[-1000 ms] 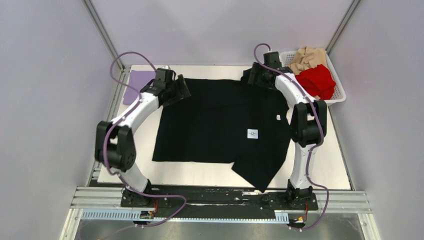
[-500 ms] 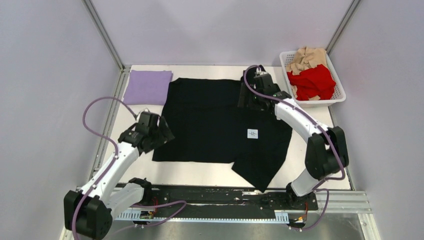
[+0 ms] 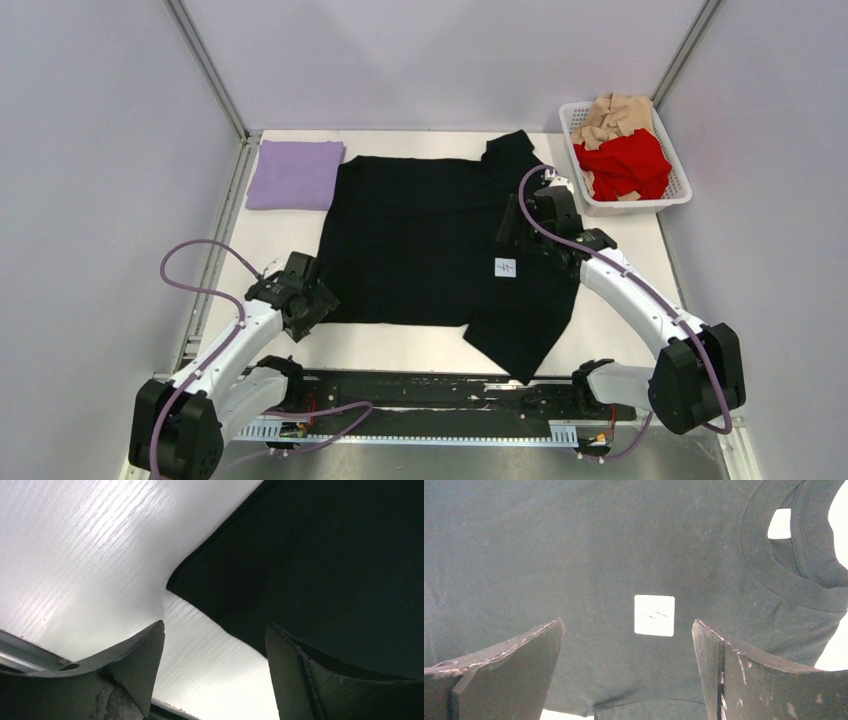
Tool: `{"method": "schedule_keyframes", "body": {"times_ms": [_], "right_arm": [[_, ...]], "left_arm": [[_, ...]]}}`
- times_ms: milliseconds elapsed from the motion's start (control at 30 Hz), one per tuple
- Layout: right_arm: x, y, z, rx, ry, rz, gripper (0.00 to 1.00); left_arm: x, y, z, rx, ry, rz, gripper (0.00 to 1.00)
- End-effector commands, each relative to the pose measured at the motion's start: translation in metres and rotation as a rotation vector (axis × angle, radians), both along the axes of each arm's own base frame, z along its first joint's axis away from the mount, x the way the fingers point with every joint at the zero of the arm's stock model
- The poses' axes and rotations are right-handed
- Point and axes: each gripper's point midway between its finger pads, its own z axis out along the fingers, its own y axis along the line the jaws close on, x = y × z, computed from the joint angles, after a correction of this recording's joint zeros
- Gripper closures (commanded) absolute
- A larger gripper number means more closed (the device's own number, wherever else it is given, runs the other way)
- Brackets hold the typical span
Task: Fold and stack the t-shirts
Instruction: Grab the side of the flattened tshirt closest away from the robot with both arms
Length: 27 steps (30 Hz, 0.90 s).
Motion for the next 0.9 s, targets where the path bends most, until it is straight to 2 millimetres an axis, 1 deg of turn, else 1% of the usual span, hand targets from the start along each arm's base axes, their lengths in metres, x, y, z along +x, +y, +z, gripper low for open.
{"method": "schedule_keyframes", "body": {"times_ms": [0,233,267,300,333,500,567,600,633,667,733,867], "right_arm": [[0.009,-0.004,0.021,0.02,-0.089,-0.038,0.0],[0.009,-0.013,0.02,-0.005,-0.102,-0.069,0.0],[0.009,-0.015,0.021,-0.007,-0.103,-0.074,0.0],[0.009,-0.016,0.02,-0.01,-0.104,-0.08,0.0],[0.009,-0.018,0.021,-0.012,-0.106,-0.085,0.0],[0.01,-0.023,0.02,-0.02,-0.107,-0.103,0.0],[0.01,-0.025,0.02,-0.021,-0.106,-0.108,0.0],[0.009,-0.025,0.019,-0.019,-0.106,-0.11,0.0],[0.009,-0.025,0.019,-0.019,-0.106,-0.11,0.0],[0.009,-0.025,0.019,-0.019,-0.103,-0.107,0.0],[0.006,-0.024,0.017,-0.016,-0.092,-0.1,0.0],[-0.01,-0.019,0.011,0.01,-0.034,-0.069,0.0]], "left_arm": [[0.025,0.004,0.0,0.011,-0.082,0.116,0.22],[0.038,0.001,-0.015,-0.005,-0.087,0.167,0.35],[0.038,0.001,-0.016,-0.004,-0.084,0.168,0.39],[0.039,0.001,-0.016,-0.001,-0.081,0.168,0.41],[0.039,0.001,-0.017,0.002,-0.077,0.168,0.46],[0.038,0.002,-0.02,0.012,-0.064,0.172,0.57],[0.038,0.003,-0.02,0.018,-0.065,0.173,0.64],[0.039,0.004,-0.02,0.02,-0.067,0.173,0.72],[0.04,0.003,-0.019,0.018,-0.071,0.173,0.77],[0.04,0.002,-0.019,0.015,-0.07,0.169,0.88],[0.042,0.001,-0.018,0.01,-0.076,0.163,0.99],[0.047,0.001,-0.011,0.021,-0.091,0.139,1.0]]}}
